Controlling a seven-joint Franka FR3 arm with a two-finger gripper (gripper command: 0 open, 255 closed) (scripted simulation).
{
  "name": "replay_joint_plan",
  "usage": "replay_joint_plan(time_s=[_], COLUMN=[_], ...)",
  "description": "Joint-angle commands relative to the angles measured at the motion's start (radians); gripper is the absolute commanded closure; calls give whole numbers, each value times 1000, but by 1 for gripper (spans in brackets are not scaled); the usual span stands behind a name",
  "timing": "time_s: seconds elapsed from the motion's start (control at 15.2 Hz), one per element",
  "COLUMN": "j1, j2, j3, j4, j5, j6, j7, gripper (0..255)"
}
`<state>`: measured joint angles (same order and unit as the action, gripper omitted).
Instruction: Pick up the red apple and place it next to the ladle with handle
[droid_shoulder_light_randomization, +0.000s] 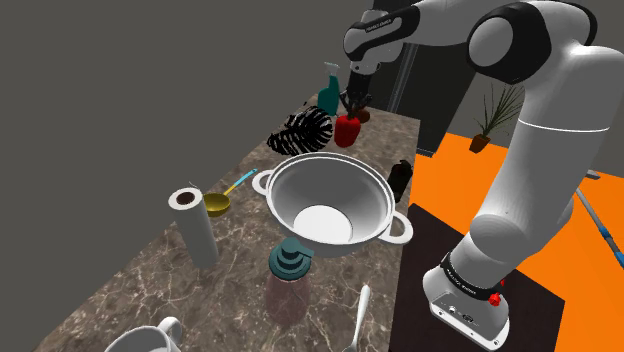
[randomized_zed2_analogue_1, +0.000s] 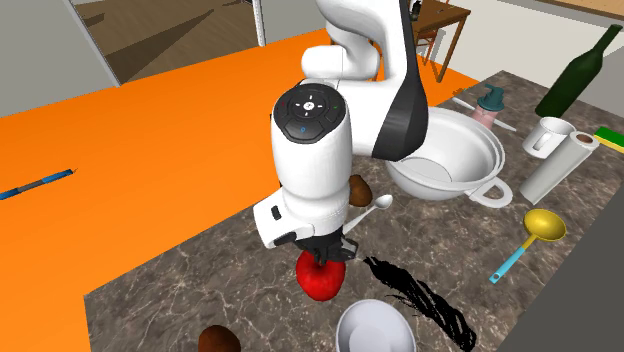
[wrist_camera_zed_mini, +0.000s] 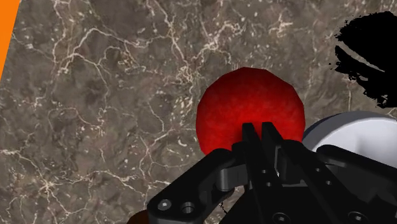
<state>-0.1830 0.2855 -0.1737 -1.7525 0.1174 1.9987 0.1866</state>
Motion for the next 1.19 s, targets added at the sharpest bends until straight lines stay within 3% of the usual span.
replay_joint_plan(time_s=[0.0,0.33,1.12], j1=[0,0,0], j2=[0,0,-37], j3=[0,0,-4], j4=[0,0,112], j5=[0,0,-12], j6=[0,0,-148], j7=[0,0,14], gripper=[255,255,255])
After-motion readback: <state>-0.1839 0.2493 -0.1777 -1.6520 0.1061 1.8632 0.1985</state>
